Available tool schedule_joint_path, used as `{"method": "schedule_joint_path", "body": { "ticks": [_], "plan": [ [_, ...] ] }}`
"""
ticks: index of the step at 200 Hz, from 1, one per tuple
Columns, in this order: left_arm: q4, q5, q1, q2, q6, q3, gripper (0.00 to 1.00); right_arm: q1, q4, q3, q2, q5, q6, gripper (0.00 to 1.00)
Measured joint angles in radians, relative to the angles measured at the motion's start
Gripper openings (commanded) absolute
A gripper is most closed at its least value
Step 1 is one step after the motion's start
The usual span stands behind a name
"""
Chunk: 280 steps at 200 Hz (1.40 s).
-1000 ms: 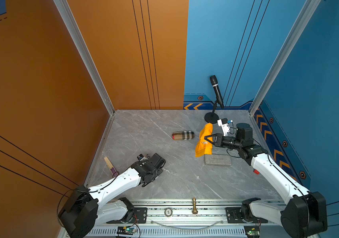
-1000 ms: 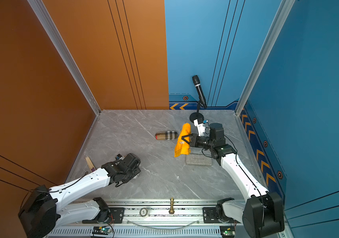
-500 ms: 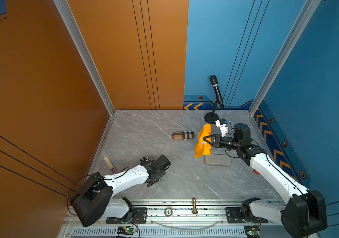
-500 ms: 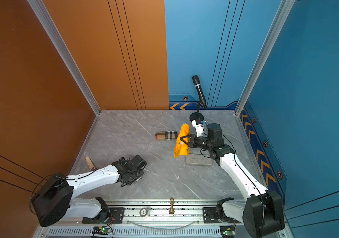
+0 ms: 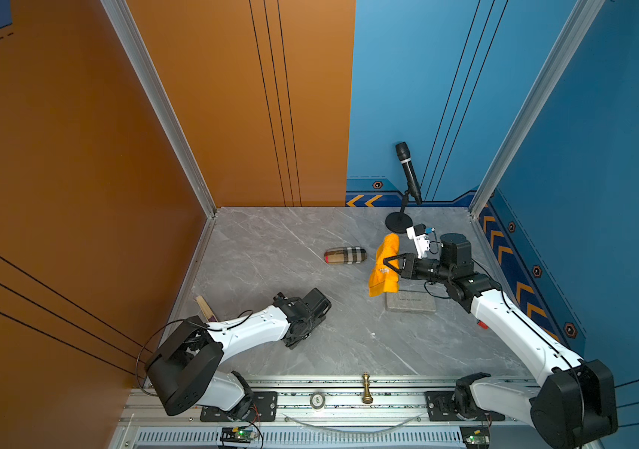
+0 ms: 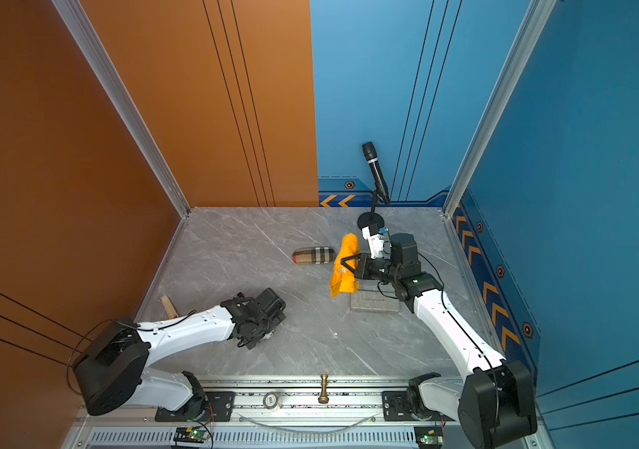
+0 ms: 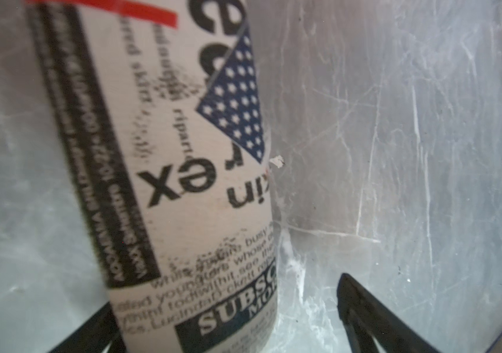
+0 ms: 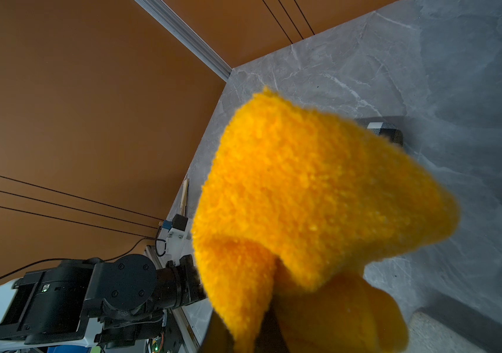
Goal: Wipe the eyeglass case
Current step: Adjust the eyeglass case at the center of the board.
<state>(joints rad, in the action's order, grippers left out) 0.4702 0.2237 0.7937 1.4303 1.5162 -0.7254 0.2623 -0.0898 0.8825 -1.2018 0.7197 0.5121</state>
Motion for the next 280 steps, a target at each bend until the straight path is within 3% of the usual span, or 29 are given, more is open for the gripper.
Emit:
{"method": "schedule_joint_path", "body": {
  "ticks": [69,115,148,183,243,280],
  "plan": [
    [-0.114,-0.117,0.006,0.154,-0.066,-0.143,0.96,0.0,-0.029,0.0,0.047,-0.042,-0.009,0.0],
    [-0.152,-0.185,0.006,0.153,-0.149,-0.14,0.94,0.0,-0.05,0.0,0.048,-0.052,-0.011,0.0],
    [-0.071,-0.198,0.027,0.047,-0.291,-0.133,0.93,0.003,-0.057,0.0,0.048,-0.061,-0.012,0.0],
    [0.105,-0.109,0.061,-0.147,-0.466,-0.16,0.92,0.016,-0.061,0.0,0.03,-0.064,-0.016,0.0],
    [0.176,-0.014,-0.043,-0.264,-0.886,-0.033,0.89,0.064,-0.12,0.068,-0.049,-0.074,-0.039,0.0],
    [0.172,-0.006,-0.065,-0.35,-0.987,0.078,0.9,0.092,-0.154,0.144,-0.101,-0.089,-0.071,0.0]
  ]
}}
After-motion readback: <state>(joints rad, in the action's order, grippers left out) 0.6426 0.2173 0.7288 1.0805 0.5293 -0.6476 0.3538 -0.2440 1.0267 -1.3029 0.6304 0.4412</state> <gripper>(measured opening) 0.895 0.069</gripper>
